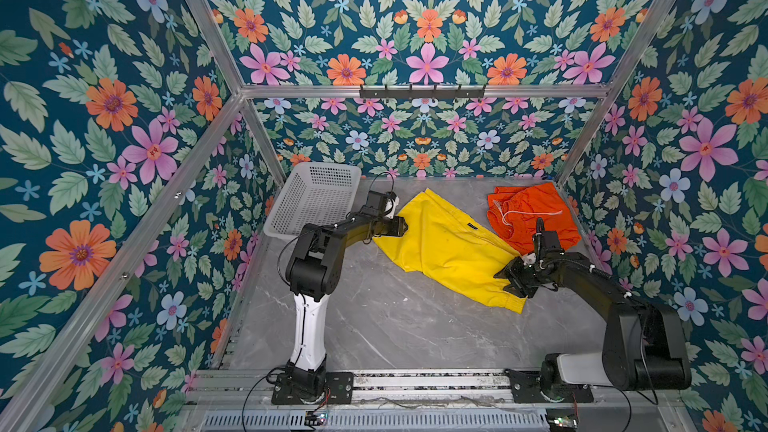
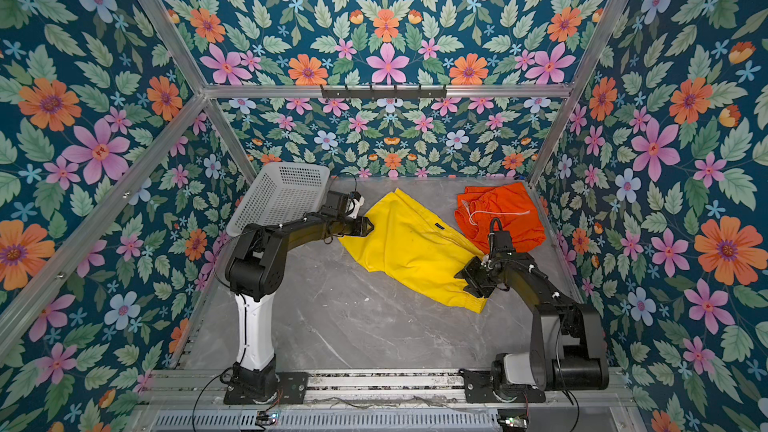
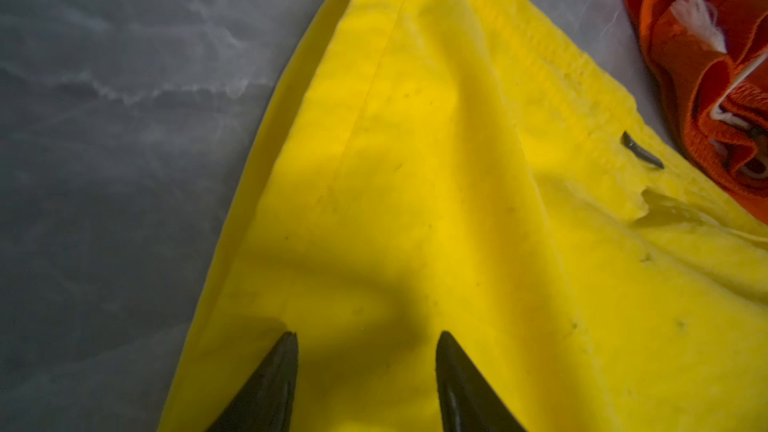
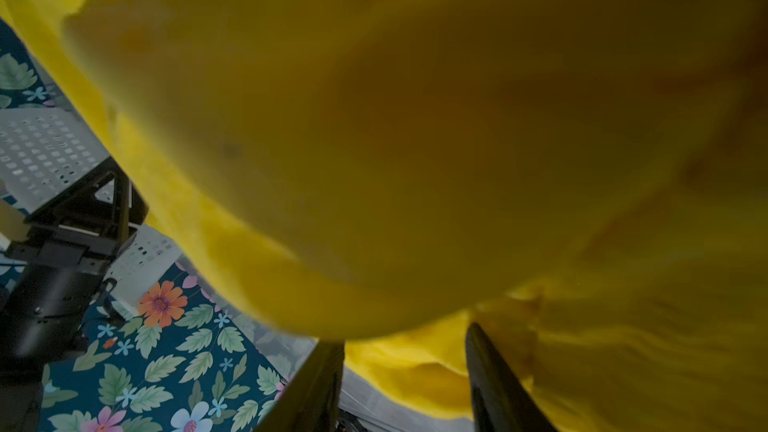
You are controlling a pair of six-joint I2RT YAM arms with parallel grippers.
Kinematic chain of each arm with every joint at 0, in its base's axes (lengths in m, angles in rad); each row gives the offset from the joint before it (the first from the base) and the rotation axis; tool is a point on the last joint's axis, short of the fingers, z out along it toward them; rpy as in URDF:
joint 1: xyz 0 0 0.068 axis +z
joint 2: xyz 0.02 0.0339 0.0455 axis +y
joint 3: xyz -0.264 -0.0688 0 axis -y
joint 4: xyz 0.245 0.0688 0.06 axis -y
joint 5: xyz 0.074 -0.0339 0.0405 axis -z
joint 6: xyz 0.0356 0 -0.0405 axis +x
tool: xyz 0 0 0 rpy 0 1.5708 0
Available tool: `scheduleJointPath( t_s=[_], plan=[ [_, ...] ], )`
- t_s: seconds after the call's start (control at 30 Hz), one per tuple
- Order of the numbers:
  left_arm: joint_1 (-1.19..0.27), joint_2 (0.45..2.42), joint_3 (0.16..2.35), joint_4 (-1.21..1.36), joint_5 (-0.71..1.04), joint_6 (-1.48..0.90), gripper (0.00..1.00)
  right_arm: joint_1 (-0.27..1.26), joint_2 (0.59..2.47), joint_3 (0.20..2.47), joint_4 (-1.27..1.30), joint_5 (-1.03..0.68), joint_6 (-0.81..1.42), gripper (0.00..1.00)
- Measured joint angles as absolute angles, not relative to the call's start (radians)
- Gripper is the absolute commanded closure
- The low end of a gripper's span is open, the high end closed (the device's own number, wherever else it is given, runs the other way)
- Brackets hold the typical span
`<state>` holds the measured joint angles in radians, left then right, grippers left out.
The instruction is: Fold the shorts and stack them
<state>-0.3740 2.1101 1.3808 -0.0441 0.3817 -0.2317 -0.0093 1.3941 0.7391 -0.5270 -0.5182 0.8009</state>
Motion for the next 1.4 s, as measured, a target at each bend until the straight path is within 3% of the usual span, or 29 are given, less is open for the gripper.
scheduleJointPath(
  t_s=[0.3,0.57,0.73,0.9,1.1,1.4],
  plan=[
    [-0.348,1.944,1.097,0.074,0.329,-0.290,0.44,-0.017,1.421,0.670,-0.508,-0.548,0.755,0.52],
    [-0.341,1.660,0.748,0.119,0.265,-0.395,0.45,-0.014,1.335,0.632,-0.591,-0.555,0.704,0.52],
    [-0.347,1.378,0.577,-0.006,0.205,-0.504,0.45,-0.015,1.258,0.736,-0.671,-0.525,0.677,0.52],
    [-0.349,1.182,0.599,-0.075,0.169,-0.542,0.43,0.045,1.236,0.870,-0.691,-0.501,0.673,0.53],
    [-0.303,1.285,0.780,-0.100,0.134,-0.458,0.48,0.179,1.338,0.912,-0.620,-0.495,0.680,0.53],
    [-0.262,1.647,1.087,-0.144,0.221,-0.329,0.52,0.175,1.550,0.854,-0.512,-0.495,0.708,0.54]
  ],
)
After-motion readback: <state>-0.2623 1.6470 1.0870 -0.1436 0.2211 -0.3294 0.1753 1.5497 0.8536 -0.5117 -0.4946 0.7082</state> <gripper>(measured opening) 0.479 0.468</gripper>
